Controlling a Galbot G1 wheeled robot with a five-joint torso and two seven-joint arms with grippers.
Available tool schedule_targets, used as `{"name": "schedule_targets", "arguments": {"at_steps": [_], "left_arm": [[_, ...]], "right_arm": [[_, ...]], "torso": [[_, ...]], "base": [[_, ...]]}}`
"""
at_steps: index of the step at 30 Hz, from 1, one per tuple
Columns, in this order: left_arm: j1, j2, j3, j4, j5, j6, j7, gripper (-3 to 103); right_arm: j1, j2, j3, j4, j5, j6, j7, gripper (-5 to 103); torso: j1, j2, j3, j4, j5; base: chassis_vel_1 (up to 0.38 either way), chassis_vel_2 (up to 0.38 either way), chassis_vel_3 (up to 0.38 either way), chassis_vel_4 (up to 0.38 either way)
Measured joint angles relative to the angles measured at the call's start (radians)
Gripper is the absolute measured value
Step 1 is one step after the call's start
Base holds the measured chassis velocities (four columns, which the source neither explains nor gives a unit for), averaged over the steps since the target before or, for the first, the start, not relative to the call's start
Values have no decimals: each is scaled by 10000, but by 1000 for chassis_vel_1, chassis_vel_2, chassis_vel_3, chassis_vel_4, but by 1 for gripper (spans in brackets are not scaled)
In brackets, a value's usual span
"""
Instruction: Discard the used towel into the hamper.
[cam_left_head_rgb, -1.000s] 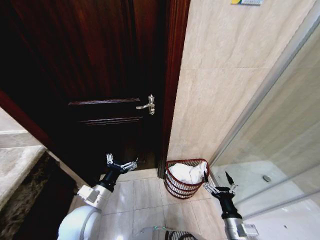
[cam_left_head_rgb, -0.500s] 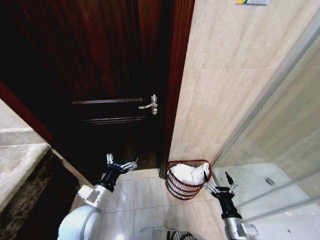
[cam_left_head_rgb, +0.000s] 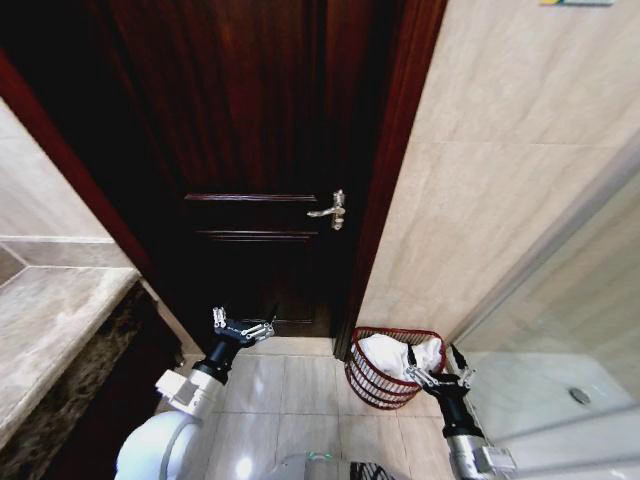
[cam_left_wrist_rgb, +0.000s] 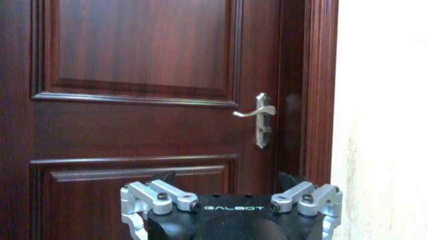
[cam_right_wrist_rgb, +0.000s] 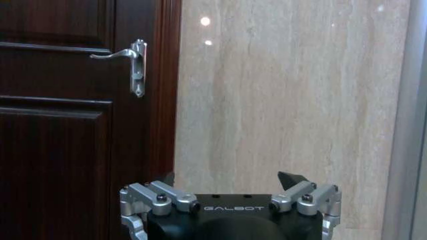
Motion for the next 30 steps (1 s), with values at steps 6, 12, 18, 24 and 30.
{"name": "schedule_targets", "arguments": {"at_steps": [6, 12, 18, 24, 30], "left_arm": [[0, 0, 0, 0, 0, 0, 0, 100], [0, -1, 0, 0, 0, 0, 0, 100], [0, -4, 2, 0, 0, 0, 1, 100], [0, -1, 2, 0, 0, 0, 3, 100], [0, 0, -2, 0, 0, 0, -1, 100]], "right_arm": [[0, 0, 1, 0, 0, 0, -1, 100], [0, 0, 3, 1, 0, -1, -1, 100], [1, -3, 8, 0, 0, -1, -1, 100], [0, -2, 6, 0, -1, -2, -1, 100], [2, 0, -2, 1, -1, -2, -3, 100]], "torso": [[0, 0, 0, 0, 0], [-1, 3, -1, 0, 2], [-1, 2, 0, 2, 5], [-1, -1, 0, -2, 3], [-12, -26, -15, 3, -4]], "base": [[-65, -69, 76, 78], [-174, -175, 169, 177], [-205, -204, 226, 228], [-46, -63, 62, 67], [52, 55, -11, -17]]}}
